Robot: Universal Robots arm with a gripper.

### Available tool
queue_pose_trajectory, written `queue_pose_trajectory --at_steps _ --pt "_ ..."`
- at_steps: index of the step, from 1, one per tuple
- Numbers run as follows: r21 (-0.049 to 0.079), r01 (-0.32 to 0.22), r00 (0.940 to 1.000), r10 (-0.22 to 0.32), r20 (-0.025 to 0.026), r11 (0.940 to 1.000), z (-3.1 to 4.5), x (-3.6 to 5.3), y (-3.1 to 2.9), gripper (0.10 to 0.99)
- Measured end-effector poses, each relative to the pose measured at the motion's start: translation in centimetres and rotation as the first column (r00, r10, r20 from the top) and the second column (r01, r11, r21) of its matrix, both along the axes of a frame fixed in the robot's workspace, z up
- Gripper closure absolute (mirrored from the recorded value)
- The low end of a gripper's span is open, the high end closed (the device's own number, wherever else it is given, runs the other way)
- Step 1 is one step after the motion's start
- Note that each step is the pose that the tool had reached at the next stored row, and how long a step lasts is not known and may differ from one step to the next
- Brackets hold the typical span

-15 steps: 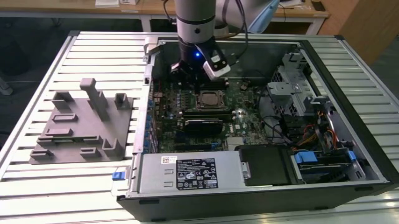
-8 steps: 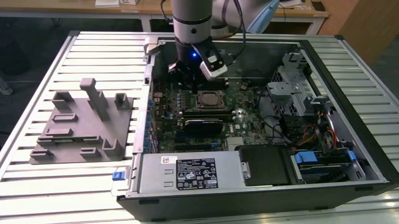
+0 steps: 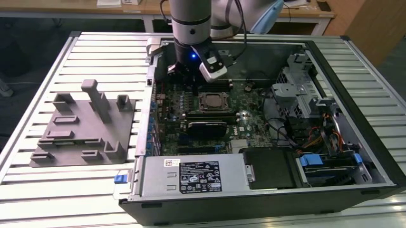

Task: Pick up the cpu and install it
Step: 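Install the first cpu locking lever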

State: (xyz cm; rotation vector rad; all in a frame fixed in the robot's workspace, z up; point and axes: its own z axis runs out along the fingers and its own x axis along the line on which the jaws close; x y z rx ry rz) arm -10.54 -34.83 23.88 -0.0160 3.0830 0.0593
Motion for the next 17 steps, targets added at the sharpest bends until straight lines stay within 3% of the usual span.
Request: queue_pose_trajectory --at_steps 8,11,17 --pt "0.002 0.0 1.0 0.0 -0.0001 1.0 0.0 -0.62 -0.09 0.98" --pt "0.022 0.0 1.0 0.0 -0.0005 0.9998 0.0 -0.7 -0.15 0.98" --pt "0.081 0.0 1.0 0.0 -0.0018 0.9967 0.0 -0.81 -0.31 0.98"
